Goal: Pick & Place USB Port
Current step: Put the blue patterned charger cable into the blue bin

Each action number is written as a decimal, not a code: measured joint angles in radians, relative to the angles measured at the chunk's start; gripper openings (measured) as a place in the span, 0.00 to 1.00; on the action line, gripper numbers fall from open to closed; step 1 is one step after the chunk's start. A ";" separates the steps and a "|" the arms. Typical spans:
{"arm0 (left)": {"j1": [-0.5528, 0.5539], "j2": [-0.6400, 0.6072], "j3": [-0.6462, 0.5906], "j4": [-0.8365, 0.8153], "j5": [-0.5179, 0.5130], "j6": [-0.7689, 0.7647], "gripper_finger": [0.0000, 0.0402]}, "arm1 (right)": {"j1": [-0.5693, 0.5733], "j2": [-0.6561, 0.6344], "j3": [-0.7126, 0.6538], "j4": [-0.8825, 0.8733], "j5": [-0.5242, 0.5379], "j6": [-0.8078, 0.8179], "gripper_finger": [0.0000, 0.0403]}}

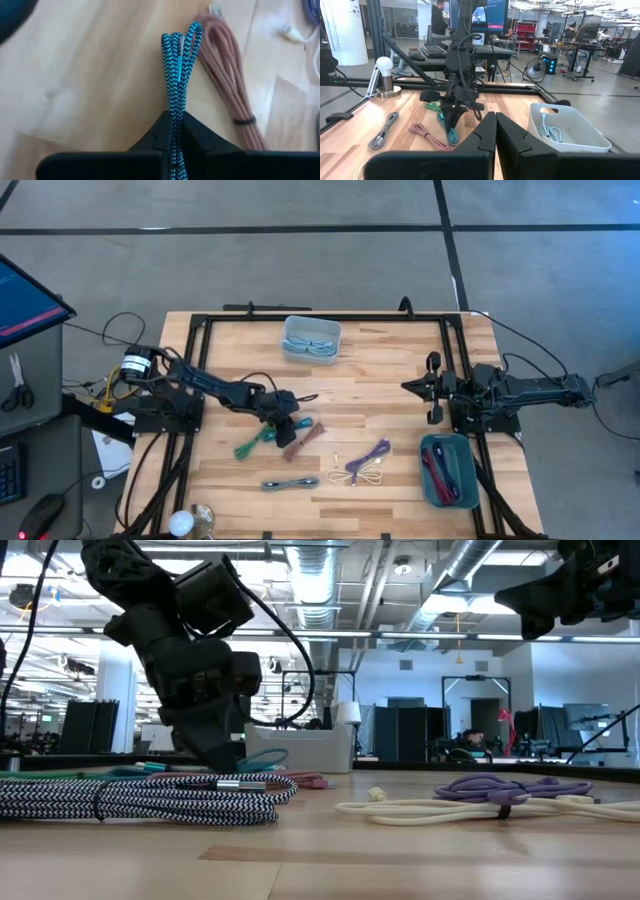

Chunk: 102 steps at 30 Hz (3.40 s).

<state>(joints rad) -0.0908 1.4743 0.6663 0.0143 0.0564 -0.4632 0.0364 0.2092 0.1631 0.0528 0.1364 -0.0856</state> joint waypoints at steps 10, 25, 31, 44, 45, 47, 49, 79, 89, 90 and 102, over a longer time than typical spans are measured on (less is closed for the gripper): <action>0.058 -0.169 -0.001 0.067 -0.004 0.126 0.04 | 0.000 0.000 0.000 0.002 0.012 -0.002 0.00; 0.157 -0.362 0.001 0.237 -0.011 0.432 0.04 | 0.000 0.048 0.000 0.037 0.206 0.061 0.08; 0.255 -0.353 0.001 0.237 0.053 0.432 0.04 | -0.038 0.144 0.000 0.056 0.209 0.061 0.18; 0.314 -0.343 0.001 0.354 0.145 0.437 0.04 | -0.167 0.565 0.000 0.524 -0.061 0.053 0.20; 0.314 -0.342 0.001 0.350 0.145 0.438 0.04 | -0.173 0.611 0.000 0.553 -0.061 0.053 0.20; 0.314 -0.341 0.001 0.352 0.144 0.438 0.04 | -0.186 0.706 -0.001 0.635 -0.061 0.061 0.20; 0.314 -0.341 0.001 0.357 0.144 0.438 0.04 | -0.197 0.801 -0.001 0.750 -0.065 0.068 0.20; 0.314 -0.339 -0.041 0.368 0.140 0.430 0.04 | -0.161 1.421 0.465 1.030 -0.189 0.113 0.20; 0.314 -0.339 -0.044 0.376 0.131 0.429 0.04 | -0.161 1.433 0.528 0.944 -0.190 0.108 0.20; 0.314 -0.339 -0.044 0.376 0.131 0.429 0.04 | -0.161 1.433 0.531 0.944 -0.190 0.103 0.20; 0.314 -0.339 -0.044 0.376 0.131 0.429 0.04 | -0.161 1.432 0.539 0.878 -0.189 0.097 0.06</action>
<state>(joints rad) 0.2230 1.1351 0.6224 0.3904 0.1875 -0.0341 -0.1246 1.6417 0.7021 0.9306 -0.0523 0.0113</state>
